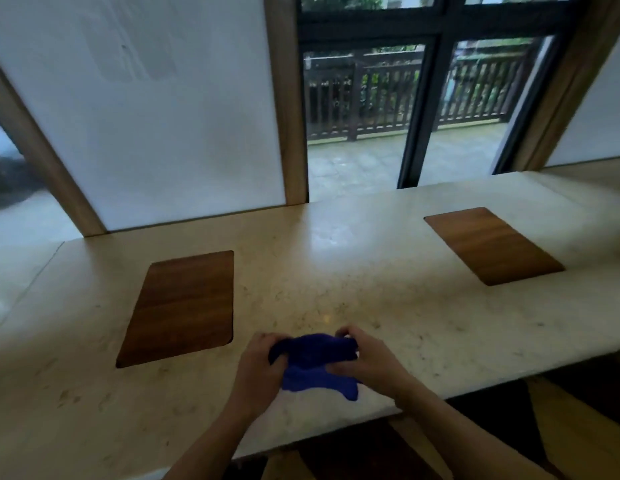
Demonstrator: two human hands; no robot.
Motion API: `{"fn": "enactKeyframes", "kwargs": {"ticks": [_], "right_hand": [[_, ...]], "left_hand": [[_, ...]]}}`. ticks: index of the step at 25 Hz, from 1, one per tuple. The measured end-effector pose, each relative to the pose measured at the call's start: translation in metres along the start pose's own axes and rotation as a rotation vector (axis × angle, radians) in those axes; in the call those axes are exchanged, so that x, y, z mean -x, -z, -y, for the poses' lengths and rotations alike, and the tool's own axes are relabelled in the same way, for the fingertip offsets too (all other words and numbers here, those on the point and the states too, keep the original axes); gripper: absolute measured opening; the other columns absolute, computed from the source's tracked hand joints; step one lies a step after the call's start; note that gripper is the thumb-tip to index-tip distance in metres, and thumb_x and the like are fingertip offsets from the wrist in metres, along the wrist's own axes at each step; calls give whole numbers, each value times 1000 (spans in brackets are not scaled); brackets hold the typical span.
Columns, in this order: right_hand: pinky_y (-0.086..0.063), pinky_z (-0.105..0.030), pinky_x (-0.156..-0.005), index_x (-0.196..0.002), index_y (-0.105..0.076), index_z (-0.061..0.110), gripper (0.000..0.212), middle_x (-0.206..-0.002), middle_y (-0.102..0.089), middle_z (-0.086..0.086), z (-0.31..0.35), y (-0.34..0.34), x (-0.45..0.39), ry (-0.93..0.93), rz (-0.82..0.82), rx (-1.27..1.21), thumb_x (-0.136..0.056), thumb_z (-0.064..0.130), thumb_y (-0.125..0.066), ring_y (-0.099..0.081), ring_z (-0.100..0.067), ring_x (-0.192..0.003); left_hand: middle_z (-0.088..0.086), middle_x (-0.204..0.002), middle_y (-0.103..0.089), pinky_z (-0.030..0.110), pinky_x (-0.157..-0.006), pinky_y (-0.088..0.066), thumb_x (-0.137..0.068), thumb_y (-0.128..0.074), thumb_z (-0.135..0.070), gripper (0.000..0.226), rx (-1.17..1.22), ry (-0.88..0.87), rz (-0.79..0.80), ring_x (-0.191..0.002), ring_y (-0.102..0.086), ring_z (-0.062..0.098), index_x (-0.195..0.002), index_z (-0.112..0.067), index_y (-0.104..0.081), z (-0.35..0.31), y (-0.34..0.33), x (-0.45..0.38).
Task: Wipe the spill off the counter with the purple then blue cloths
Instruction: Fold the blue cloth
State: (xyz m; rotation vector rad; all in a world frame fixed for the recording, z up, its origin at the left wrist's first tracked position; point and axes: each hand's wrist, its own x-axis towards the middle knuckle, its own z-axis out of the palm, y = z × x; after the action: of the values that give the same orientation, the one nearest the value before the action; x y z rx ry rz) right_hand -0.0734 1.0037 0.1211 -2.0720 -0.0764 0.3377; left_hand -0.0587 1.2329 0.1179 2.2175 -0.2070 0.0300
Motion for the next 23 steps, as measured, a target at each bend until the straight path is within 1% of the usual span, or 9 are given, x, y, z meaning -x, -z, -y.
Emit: {"fn": "enactKeyframes", "kwargs": {"ticks": [3,5,7,10,13,15,17,20,23], "right_hand": [[-59,-26,-73,-113,-53,31,39,-113,-66,5,3,69,53,14,-244,-135,-84,23,-78,-69,-8,-91],[-60,-31,-78,-114,-53,33,39,-117,-64,4,-9,112,96,5,-425,-157,-85,22,-77,-69,-10,-94],[-59,-37,-85,-112,-53,38,40,-117,-62,9,-26,149,144,-47,-599,-178,-85,20,-77,-67,-16,-101],[-59,-41,-85,-108,-54,45,43,-115,-60,12,-45,201,223,-104,-835,-178,-83,20,-78,-64,-16,-102],[-60,-36,-78,-109,-58,39,41,-113,-62,7,-61,243,295,-97,-1009,-220,-81,19,-79,-65,-14,-99],[-59,-30,-73,-111,-60,37,38,-113,-64,5,-71,265,337,-91,-1075,-231,-80,25,-79,-66,-12,-98],[-59,-28,-72,-112,-60,36,36,-114,-64,4,-80,284,372,-93,-1135,-251,-80,30,-76,-67,-10,-96],[-57,-23,-65,-112,-61,27,28,-114,-63,1,-93,307,409,-70,-1243,-334,-90,11,-68,-68,-10,-91],[-56,-21,-64,-109,-61,20,29,-111,-63,1,-109,323,428,-83,-1366,-359,-92,-2,-60,-66,-5,-90]], "left_hand": [[-2,-96,-55,6,-73,-41,-86,-59,8,34,77,-239,11,-88,-55,-3,-102,-20,-67,-70,-38,-30],[-1,-99,-55,9,-75,-43,-87,-59,5,30,125,-393,83,-91,-55,-2,-104,-18,-68,-119,-78,-41],[-2,-103,-54,13,-77,-46,-91,-55,-2,26,165,-534,170,-92,-55,2,-107,-19,-67,-169,-121,-43],[-6,-107,-52,14,-78,-48,-95,-47,-16,26,215,-718,265,-93,-52,5,-111,-20,-66,-246,-188,-29],[-5,-110,-56,16,-80,-46,-98,-52,-11,22,302,-779,343,-96,-53,3,-111,-22,-66,-318,-247,-8],[-3,-110,-59,22,-82,-47,-98,-53,-10,22,340,-804,401,-99,-53,4,-112,-20,-67,-358,-283,5],[-4,-109,-59,22,-81,-45,-99,-53,-13,22,328,-842,454,-99,-52,4,-113,-21,-67,-393,-312,18],[-6,-105,-59,19,-79,-44,-98,-54,-13,22,348,-905,520,-96,-53,2,-110,-25,-67,-434,-346,35],[-7,-104,-59,21,-79,-46,-97,-54,-13,23,370,-952,586,-96,-55,3,-109,-27,-67,-465,-375,42]]}}
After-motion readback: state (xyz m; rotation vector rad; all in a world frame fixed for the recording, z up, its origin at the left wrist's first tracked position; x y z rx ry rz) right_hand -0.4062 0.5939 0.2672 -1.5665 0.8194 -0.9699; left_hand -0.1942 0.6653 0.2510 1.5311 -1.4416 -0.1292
